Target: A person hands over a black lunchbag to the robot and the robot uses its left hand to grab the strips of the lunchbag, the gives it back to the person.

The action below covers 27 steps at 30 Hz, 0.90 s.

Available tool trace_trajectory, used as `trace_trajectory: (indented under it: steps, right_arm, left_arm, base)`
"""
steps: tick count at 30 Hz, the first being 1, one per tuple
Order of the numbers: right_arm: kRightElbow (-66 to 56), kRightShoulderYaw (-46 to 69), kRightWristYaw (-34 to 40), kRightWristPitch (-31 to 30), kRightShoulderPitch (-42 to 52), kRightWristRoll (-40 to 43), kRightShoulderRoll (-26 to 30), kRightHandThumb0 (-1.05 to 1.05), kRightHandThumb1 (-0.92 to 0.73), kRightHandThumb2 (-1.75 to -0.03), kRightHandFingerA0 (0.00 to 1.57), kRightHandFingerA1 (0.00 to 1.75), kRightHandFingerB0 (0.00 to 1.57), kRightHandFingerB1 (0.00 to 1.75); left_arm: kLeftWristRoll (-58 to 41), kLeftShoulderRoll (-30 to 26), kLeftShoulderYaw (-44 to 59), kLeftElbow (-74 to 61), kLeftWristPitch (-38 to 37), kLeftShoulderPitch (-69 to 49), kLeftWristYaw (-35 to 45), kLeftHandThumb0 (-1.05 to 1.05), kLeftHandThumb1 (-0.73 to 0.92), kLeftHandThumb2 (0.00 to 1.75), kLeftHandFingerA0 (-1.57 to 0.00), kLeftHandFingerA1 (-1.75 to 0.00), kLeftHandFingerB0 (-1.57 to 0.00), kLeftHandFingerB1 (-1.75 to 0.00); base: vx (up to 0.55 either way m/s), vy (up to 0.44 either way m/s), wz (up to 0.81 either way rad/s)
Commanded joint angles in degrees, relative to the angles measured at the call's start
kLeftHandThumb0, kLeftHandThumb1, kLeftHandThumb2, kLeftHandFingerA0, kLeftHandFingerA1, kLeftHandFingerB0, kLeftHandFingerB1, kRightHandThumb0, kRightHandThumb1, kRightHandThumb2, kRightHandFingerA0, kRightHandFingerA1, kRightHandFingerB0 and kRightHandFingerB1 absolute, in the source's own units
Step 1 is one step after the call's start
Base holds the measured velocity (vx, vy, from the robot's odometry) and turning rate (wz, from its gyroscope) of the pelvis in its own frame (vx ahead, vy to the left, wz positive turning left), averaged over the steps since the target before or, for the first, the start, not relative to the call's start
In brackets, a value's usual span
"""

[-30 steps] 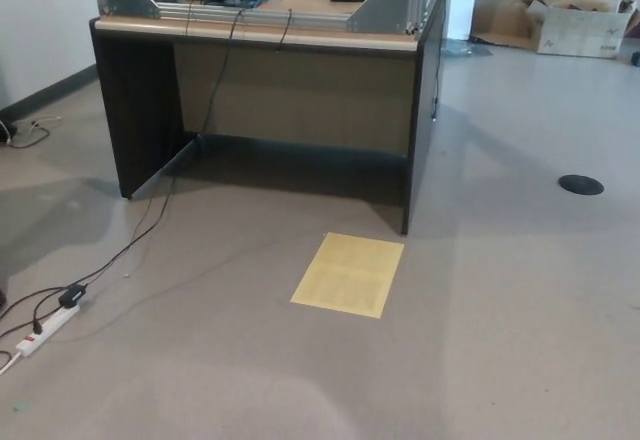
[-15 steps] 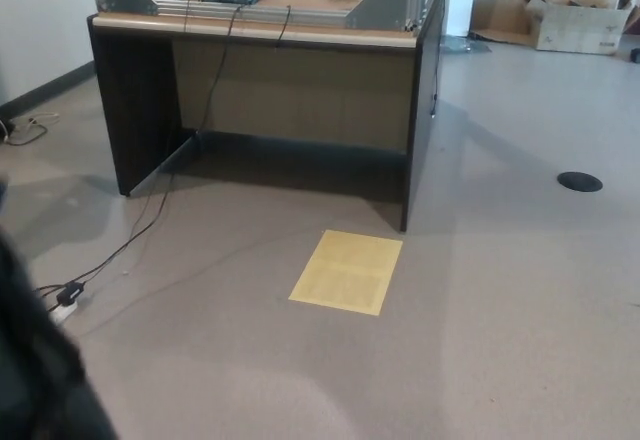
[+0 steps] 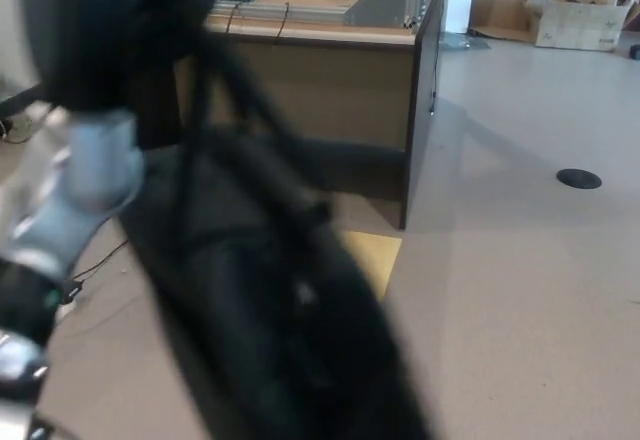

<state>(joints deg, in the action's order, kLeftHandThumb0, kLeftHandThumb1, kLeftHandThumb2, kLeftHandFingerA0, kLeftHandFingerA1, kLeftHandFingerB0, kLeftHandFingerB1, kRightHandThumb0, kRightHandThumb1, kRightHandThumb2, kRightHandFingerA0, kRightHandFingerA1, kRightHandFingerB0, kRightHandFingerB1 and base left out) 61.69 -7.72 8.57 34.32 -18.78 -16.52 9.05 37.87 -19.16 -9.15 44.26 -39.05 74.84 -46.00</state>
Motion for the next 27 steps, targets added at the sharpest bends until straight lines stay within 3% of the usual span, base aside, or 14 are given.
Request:
trace_trajectory:
  steps: [1,3,4,6,16,22,23,27]
  right_arm:
    - [0.3,0.67,-0.52,-0.33,-0.94,1.05,-0.12,-0.52,-0.53,-0.93,0.69,0.67,0.54,0.59]
    - [0.29,0.56,-0.75,-0.44,-0.63,0.97,-0.16,-0.53,-0.54,-0.93,0.68,0.66,0.54,0.58]
    - [0.23,0.4,-0.9,-0.63,-0.6,0.76,0.01,-0.55,-0.65,-0.6,0.7,0.5,0.63,0.46]
    - [0.66,0.37,-1.13,-0.27,-0.88,0.78,-0.11,-0.54,-0.65,-0.6,0.71,0.5,0.65,0.47]
    - [0.42,0.11,-1.71,-0.25,-1.2,0.36,0.35,-0.53,-0.65,-0.6,0.7,0.48,0.65,0.45]
    - [0.07,0.01,-1.78,-1.22,-2.32,0.28,0.33,-0.51,-0.65,-0.6,0.7,0.48,0.67,0.46]
    - [0.16,0.05,-1.6,-1.21,-2.49,0.27,0.29,-0.51,-0.54,-0.93,0.67,0.65,0.57,0.59]
    - [0.3,0.03,-1.57,-0.38,-2.5,0.26,0.39,-0.46,-0.52,-0.92,0.68,0.66,0.58,0.61]
  left_arm:
    - [2.65,4.72,-3.7,6.73,7.41,10.93,2.08,-0.2,0.61,0.56,-0.85,-1.75,-0.59,-1.74]
    - [2.22,5.29,-4.13,7.42,7.62,11.56,2.24,-0.19,0.61,0.56,-0.85,-1.75,-0.58,-1.75]
    - [2.31,6.19,-4.79,8.7,7.97,12.86,1.49,-0.2,0.61,0.56,-0.87,-1.75,-0.61,-1.75]
    - [3.16,6.89,-5.76,9.79,8.56,14.04,0.24,-0.21,0.61,0.57,-0.89,-1.75,-0.64,-1.75]
    - [1.5,11.98,-7.8,5.74,6.85,11.59,1.5,-0.21,0.58,0.56,-0.85,-1.75,-0.65,-1.69]
    - [4.35,14.44,-10.3,-1.54,7.97,7.12,0.45,-0.22,0.58,0.55,-0.86,-1.75,-0.62,-1.75]
    - [4.28,15.15,-10.62,-2.59,8.46,6.18,0.91,-0.17,0.57,0.54,-0.84,-1.75,-0.6,-1.75]
    - [4.71,15.14,-11.02,-4.3,10.22,4.53,2.21,-0.21,0.56,0.54,-0.85,-1.75,-0.59,-1.74]
  base:
    - [0.0,0.0,0.0]
    - [0.0,0.0,0.0]
    - [0.0,0.0,0.0]
    - [0.0,0.0,0.0]
    - [0.0,0.0,0.0]
    - [0.0,0.0,0.0]
    - [0.0,0.0,0.0]
    - [0.0,0.0,0.0]
